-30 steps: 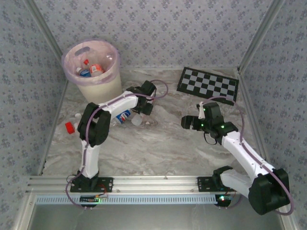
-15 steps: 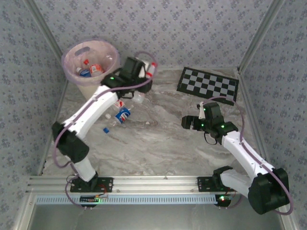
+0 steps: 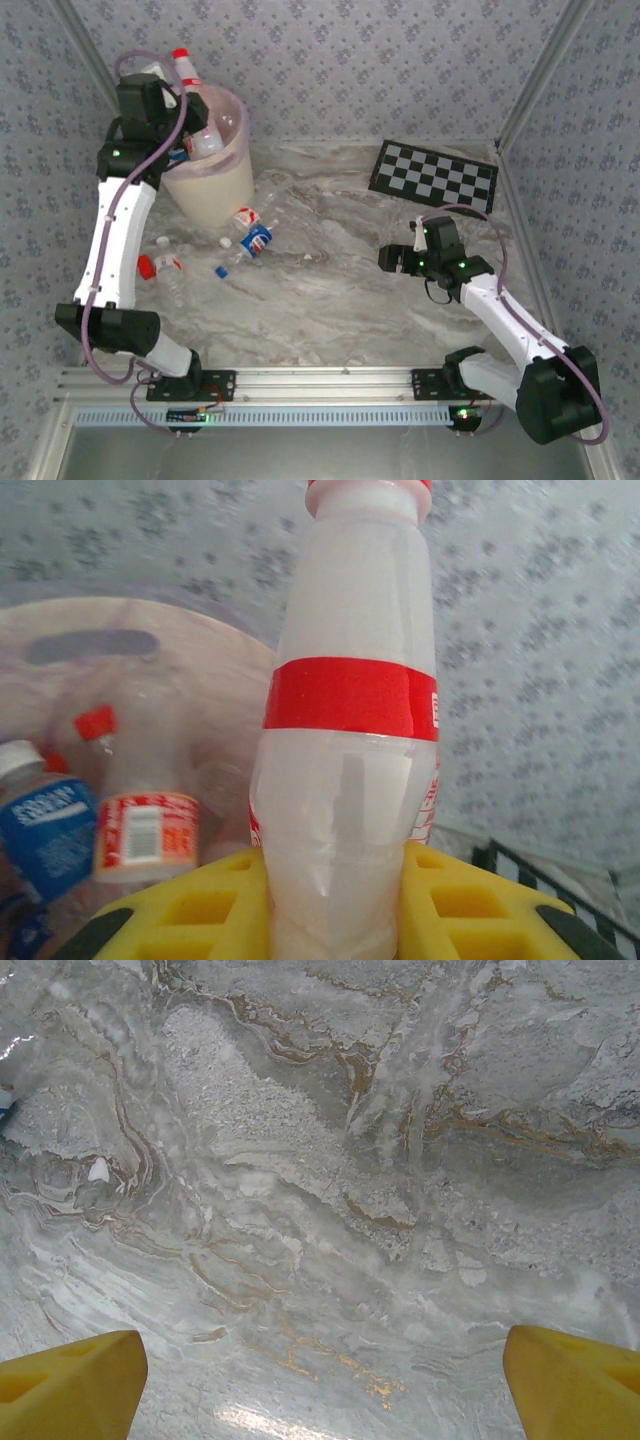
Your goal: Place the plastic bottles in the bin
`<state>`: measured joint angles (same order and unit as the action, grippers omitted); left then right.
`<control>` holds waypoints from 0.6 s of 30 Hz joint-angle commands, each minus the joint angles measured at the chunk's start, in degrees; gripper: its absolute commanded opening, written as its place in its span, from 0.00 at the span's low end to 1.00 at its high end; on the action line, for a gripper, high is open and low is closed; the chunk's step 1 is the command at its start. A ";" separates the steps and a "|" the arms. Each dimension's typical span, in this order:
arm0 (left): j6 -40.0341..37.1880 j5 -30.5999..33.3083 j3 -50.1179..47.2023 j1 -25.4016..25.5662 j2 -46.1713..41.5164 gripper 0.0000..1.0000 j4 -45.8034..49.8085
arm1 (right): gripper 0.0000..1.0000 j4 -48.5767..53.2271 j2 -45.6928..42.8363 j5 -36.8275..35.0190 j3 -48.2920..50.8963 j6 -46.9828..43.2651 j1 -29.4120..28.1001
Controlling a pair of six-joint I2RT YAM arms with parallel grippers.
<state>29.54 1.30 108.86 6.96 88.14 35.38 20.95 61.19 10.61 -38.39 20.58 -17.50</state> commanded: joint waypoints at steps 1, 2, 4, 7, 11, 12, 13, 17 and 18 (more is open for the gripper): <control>2.69 0.19 2.28 -3.30 3.47 0.29 1.08 | 0.94 -0.63 0.16 1.07 0.68 -0.01 0.51; 3.18 0.15 2.24 -4.12 4.29 0.29 0.92 | 0.94 -0.76 0.16 1.15 0.76 0.08 0.48; 3.16 0.27 2.47 -5.10 6.27 0.29 0.46 | 0.94 -0.90 0.16 1.34 0.95 0.16 0.49; 1.68 -1.43 2.59 -5.53 9.03 0.33 0.71 | 0.94 -0.74 0.07 1.25 1.12 0.16 0.52; -2.62 -5.17 5.90 -5.53 13.49 0.39 6.09 | 0.94 -0.57 -0.06 1.08 0.99 0.16 0.54; -4.00 -5.32 5.97 -5.50 14.17 0.40 6.95 | 0.94 -0.63 -0.02 1.08 0.88 0.08 0.55; -5.85 -5.46 5.77 -5.53 14.50 0.42 7.40 | 0.94 -0.56 0.05 1.08 0.78 0.01 0.59; -12.63 -4.90 5.98 -6.00 14.22 0.63 8.80 | 0.94 -0.33 1.06 1.38 -0.13 -0.19 0.69; -12.96 -4.78 6.36 -6.36 13.93 0.69 8.58 | 0.94 -0.26 1.35 1.43 -0.35 -0.32 0.70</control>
<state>22.31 -3.18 112.31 1.45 103.61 41.85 20.34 61.52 11.42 -37.95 20.56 -17.10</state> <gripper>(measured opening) 0.662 0.941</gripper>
